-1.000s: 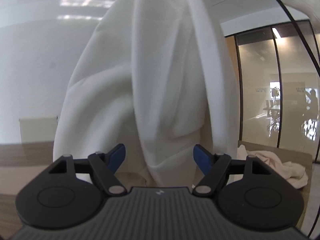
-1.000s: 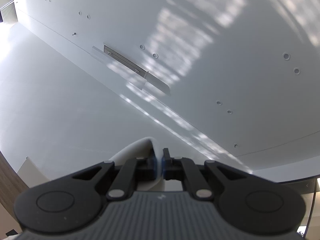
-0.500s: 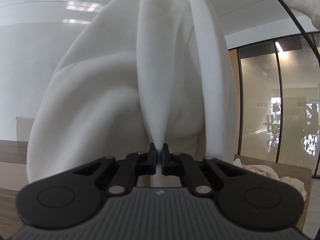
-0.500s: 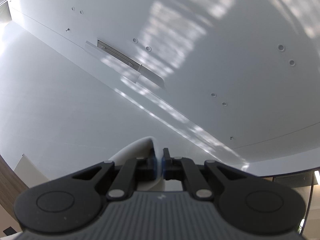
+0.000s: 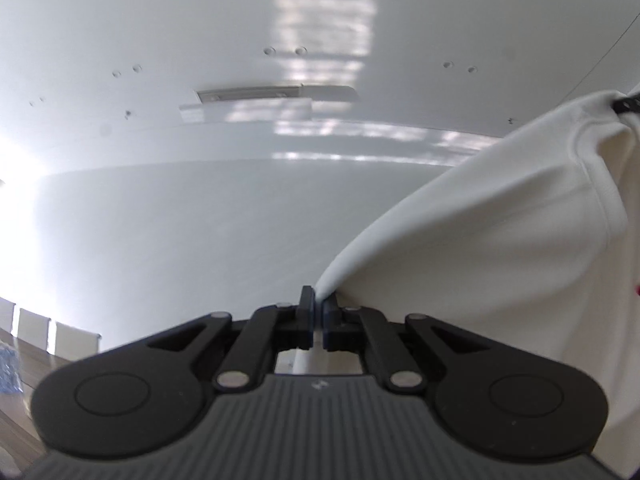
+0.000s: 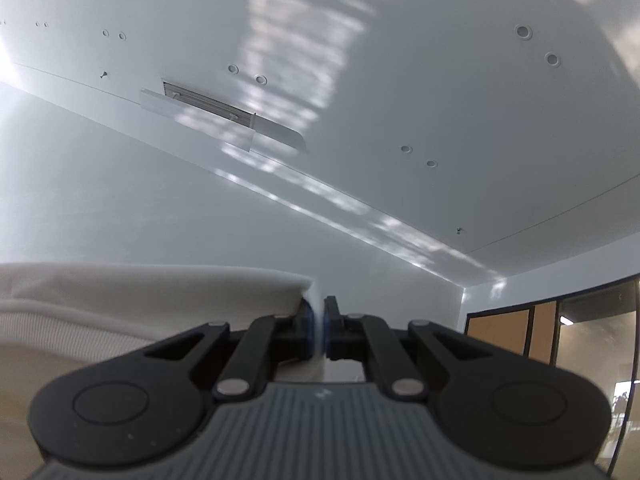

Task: Fold clothes
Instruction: 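Grasp the hanging sweatshirt with the left tool while the right tool holds it up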

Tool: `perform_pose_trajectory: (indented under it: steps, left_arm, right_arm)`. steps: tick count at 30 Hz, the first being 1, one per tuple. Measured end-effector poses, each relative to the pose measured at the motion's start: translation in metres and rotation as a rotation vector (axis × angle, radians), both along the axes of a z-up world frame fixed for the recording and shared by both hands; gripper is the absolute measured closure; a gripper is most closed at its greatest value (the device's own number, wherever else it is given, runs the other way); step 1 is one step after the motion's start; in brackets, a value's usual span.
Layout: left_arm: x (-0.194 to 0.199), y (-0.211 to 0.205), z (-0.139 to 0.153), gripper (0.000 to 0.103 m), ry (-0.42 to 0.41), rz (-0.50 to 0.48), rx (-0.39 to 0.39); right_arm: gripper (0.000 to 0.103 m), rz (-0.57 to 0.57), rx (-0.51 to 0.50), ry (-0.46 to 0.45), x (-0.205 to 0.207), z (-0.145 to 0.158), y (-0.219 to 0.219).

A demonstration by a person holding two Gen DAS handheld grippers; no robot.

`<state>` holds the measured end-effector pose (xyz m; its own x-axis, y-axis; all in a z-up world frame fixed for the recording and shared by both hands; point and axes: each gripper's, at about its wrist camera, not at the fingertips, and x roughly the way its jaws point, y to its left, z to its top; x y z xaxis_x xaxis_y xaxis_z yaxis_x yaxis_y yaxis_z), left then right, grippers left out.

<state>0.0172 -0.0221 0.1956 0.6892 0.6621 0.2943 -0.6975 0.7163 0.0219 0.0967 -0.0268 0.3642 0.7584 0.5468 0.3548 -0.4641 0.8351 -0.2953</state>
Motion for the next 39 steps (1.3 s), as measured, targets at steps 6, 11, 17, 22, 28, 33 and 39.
perform_pose_trajectory:
  steps: [6, 11, 17, 22, 28, 33, 39]
  left_arm:
    - [-0.022, 0.010, 0.083, 0.100, -0.028, 0.130, 0.048]
    - [-0.051, 0.001, 0.099, 0.100, -0.088, 0.214, 0.142]
    - [-0.062, -0.003, 0.111, 0.100, -0.124, 0.276, 0.183]
    - [-0.058, 0.033, 0.096, 0.101, -0.097, 0.288, 0.104]
    - [0.012, 0.092, 0.004, 0.100, 0.050, 0.353, 0.147]
    - [0.046, 0.128, -0.067, 0.100, 0.155, 0.406, 0.207]
    - [0.030, 0.151, -0.080, 0.100, 0.198, 0.460, 0.187]
  right_arm:
    - [0.099, 0.120, 0.025, -0.009, -0.034, -0.003, -0.037]
    - [0.099, 0.199, 0.077, -0.009, -0.068, 0.007, -0.077]
    - [0.103, 0.202, 0.163, 0.019, -0.075, 0.023, -0.105]
    - [0.103, 0.320, 0.187, 0.187, -0.035, 0.012, -0.092]
    - [0.095, 0.566, -0.087, 0.385, -0.023, -0.143, -0.026]
    - [0.040, 0.723, -0.267, 0.638, -0.048, -0.340, 0.006]
    - [0.030, 0.893, -0.381, 1.057, -0.072, -0.523, 0.026]
